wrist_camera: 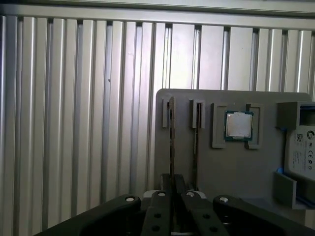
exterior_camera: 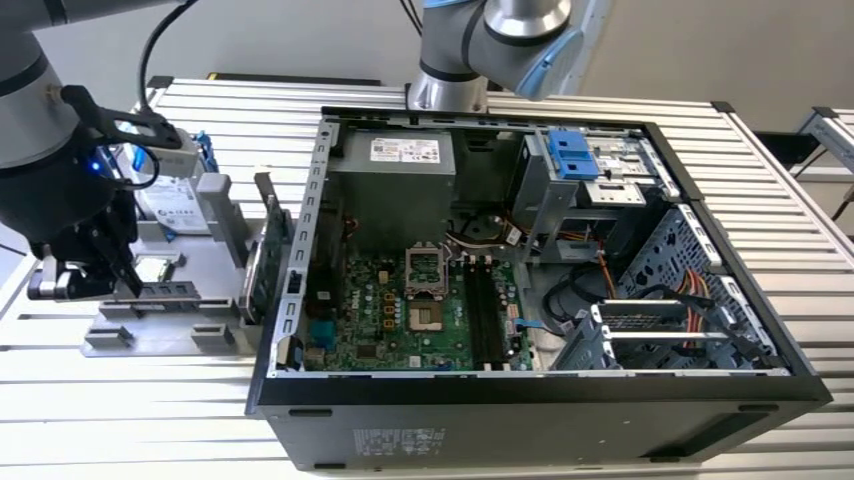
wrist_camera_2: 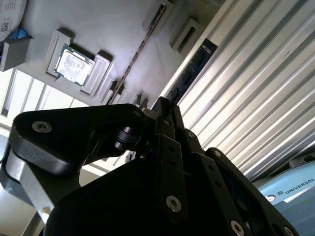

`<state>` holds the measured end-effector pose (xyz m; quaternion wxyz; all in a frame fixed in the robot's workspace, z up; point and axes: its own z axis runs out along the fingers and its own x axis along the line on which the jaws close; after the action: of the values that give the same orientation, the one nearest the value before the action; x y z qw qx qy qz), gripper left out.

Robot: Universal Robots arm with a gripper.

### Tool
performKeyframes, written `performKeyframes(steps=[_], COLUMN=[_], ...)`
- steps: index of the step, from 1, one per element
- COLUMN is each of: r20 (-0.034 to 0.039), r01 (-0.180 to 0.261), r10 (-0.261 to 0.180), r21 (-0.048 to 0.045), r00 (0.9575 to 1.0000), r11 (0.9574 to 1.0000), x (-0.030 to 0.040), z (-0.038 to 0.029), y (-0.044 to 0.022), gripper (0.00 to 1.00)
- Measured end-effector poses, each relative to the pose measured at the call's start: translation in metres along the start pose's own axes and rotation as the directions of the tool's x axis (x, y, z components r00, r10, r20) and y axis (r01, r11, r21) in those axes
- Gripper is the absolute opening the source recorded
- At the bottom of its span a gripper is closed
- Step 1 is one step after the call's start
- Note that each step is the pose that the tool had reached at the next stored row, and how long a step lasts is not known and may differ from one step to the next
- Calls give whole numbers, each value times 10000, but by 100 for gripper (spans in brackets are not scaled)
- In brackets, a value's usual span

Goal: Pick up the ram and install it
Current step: 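Pick up the ram and move it above insertion slot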

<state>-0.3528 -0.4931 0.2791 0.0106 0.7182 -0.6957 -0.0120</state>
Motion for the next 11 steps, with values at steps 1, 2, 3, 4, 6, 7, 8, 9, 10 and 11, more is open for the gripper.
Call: performKeyframes(steps=[1, 2, 3, 4, 6, 7, 8, 9, 10, 11], r20=[0, 0, 0, 0, 0, -1, -3, -3, -1, 0], r01=[0, 0, 0, 0, 0, 0, 0, 0, 0, 0], r10=[0, 0, 0, 0, 0, 0, 0, 0, 0, 0], r21=[-1, 0, 0, 0, 0, -1, -4, -4, -1, 0], r00=[10000, 10000, 10000, 10000, 10000, 10000, 10000, 10000, 10000, 10000], r11=[10000, 10000, 10000, 10000, 10000, 10000, 10000, 10000, 10000, 10000], x=[0, 0, 0, 0, 0, 0, 0, 0, 0, 0], z=[-1, -1, -1, -2, -3, -7, -13, -19, -26, -35], y=[0, 0, 0, 0, 0, 0, 1, 1, 1, 1], gripper=[0, 0, 0, 0, 0, 0, 0, 0, 0, 0])
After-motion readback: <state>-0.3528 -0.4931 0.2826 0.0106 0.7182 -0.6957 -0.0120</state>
